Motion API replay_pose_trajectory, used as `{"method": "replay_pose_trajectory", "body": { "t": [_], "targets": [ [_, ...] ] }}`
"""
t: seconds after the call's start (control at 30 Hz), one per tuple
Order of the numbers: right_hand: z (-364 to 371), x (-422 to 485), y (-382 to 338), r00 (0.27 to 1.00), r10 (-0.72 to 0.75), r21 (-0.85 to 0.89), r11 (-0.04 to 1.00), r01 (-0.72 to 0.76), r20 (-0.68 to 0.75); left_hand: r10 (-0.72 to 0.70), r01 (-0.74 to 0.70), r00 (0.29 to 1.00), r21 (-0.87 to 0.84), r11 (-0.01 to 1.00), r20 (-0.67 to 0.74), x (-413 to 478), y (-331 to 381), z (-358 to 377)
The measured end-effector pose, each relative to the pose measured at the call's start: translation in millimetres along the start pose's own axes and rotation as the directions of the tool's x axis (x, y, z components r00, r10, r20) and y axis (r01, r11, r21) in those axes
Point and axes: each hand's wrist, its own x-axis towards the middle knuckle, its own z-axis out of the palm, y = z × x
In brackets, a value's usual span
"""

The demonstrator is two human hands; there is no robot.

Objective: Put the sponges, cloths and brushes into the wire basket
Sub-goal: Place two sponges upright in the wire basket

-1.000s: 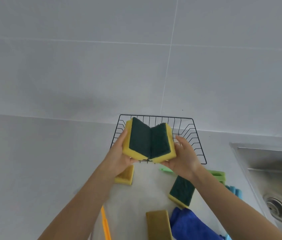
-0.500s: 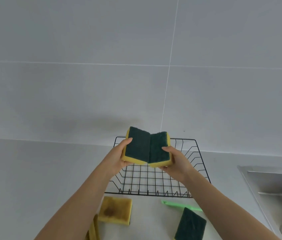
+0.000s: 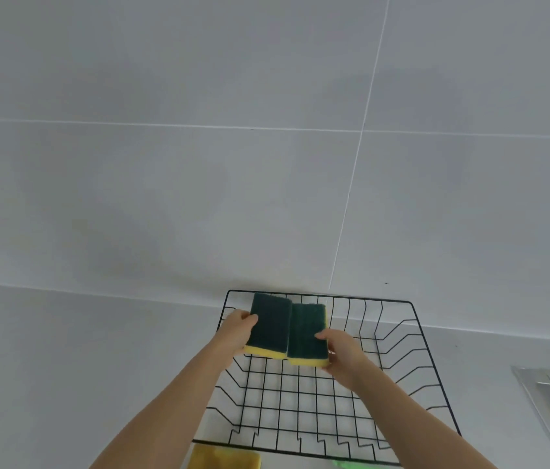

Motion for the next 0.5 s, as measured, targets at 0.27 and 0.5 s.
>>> {"method": "replay_pose_trajectory", "body": {
  "t": [0.27, 0.5],
  "targets": [
    [-8, 18, 13, 0.996, 0.004, -0.088, 0.996, -0.012, -0.09, 0.038, 0.001, 0.986, 0.239, 0.971, -0.161, 19, -19, 25],
    [-1, 27, 26, 0.989, -0.072, -0.263, 0.964, 0.037, -0.127, 0.09, -0.014, 0.979, 0.38, 0.925, -0.183, 24, -27, 34]
  ]
}}
